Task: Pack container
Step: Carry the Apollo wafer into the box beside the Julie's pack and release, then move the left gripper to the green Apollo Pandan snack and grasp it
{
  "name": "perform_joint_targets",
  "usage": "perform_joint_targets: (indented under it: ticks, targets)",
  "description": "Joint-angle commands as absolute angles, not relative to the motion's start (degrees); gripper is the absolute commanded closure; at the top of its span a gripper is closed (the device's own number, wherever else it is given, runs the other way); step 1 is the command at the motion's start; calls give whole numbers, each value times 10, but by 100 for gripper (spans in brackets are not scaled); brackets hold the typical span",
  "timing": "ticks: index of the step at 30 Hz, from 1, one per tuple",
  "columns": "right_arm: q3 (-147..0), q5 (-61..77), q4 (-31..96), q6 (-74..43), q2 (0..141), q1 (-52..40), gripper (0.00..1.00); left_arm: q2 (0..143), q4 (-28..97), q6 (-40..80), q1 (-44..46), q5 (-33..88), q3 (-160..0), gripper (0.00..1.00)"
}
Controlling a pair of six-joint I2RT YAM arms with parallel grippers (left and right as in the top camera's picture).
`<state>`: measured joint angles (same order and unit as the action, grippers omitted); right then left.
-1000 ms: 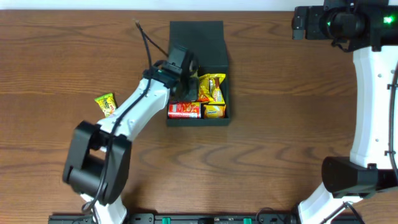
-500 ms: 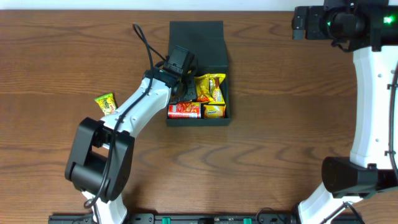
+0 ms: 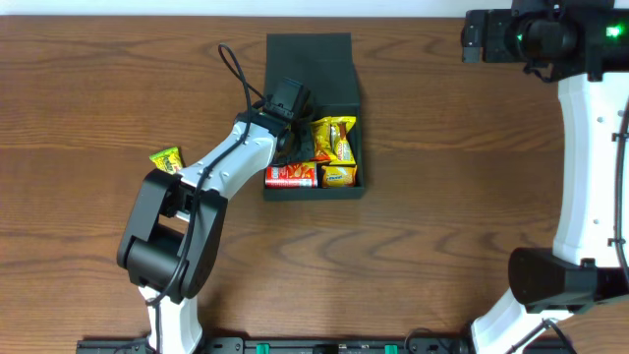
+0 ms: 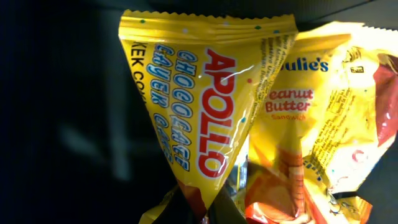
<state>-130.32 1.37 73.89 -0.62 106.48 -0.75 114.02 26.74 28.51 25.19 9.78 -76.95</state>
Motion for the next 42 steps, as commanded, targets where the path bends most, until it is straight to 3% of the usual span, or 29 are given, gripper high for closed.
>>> perform_joint_targets:
  ticks: [1, 15, 16, 17, 18, 35, 39, 42]
  targets:
    - [-1300, 16, 739, -8, 1065, -4, 1, 1157, 267, 288, 252, 118, -770, 94]
    - [-1300, 16, 731, -8, 1065, -4, 1, 1169, 236, 286, 253, 153, -770, 93]
    - [-1300, 16, 731, -8, 1065, -4, 1, 1169, 236, 283, 253, 153, -770, 73]
    - [-1300, 16, 731, -8, 1065, -4, 1, 1169, 237, 283, 253, 153, -771, 65]
    - [-1300, 16, 731, -8, 1065, -4, 1, 1168, 238, 283, 252, 153, -771, 63]
    - [-1300, 16, 732, -8, 1065, -4, 1, 1142, 385, 207, 251, 114, -934, 60]
    - [-1300, 16, 734, -8, 1065, -4, 1, 1140, 437, 207, 249, 94, -982, 69]
    - [-1300, 16, 735, -8, 1065, -4, 1, 1123, 473, 208, 243, 40, -1007, 69]
